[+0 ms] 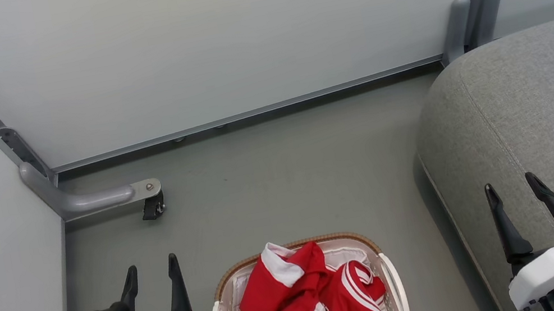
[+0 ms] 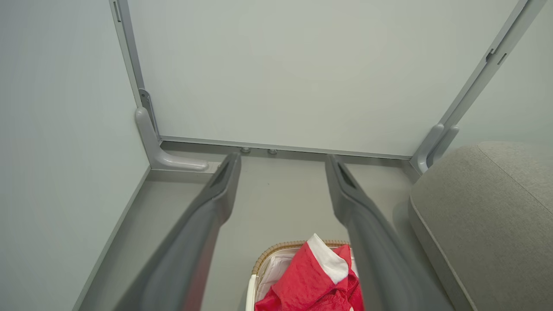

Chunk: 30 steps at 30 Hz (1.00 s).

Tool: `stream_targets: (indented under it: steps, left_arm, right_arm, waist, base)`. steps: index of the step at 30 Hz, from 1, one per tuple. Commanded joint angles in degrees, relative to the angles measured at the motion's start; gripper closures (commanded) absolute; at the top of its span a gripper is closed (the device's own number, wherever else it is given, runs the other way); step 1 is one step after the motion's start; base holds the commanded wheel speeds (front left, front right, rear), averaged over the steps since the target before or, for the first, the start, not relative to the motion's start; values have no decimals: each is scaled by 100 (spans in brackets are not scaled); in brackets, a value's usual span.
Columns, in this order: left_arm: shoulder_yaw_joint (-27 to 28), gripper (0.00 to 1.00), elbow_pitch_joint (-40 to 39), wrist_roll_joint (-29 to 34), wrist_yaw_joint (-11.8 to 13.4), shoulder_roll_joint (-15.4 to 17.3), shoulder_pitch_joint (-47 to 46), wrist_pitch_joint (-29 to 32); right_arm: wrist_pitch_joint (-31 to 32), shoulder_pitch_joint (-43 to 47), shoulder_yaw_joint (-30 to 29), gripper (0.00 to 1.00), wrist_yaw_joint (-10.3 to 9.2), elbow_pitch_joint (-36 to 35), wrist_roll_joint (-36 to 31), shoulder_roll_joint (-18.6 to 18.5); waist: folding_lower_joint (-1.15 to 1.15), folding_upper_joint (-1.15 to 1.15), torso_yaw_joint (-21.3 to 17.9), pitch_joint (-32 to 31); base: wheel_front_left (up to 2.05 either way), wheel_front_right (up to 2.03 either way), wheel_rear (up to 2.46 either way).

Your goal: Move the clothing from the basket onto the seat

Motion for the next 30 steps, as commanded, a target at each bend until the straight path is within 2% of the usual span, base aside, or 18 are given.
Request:
stream_targets:
  steps: [1, 13, 30]
  left_arm:
    - [-21, 0, 10, 98, 32, 37, -59, -48]
    - [-64, 0, 112, 514, 26, 42, -59, -175]
    - [-54, 0, 163, 515, 2, 41, -91, -149]
  right_arm:
    - [-57, 59, 6, 0, 0, -20, -127, -36]
    - [-176, 108, 8, 0, 0, -23, -634, -42]
    - [-173, 75, 14, 0, -1, -17, -550, -41]
  waist:
    - [0, 0, 5, -2]
    - [0, 0, 31, 2]
    - [0, 0, 16, 25]
  base:
    - [0, 0, 0]
    - [0, 0, 0]
    - [0, 0, 0]
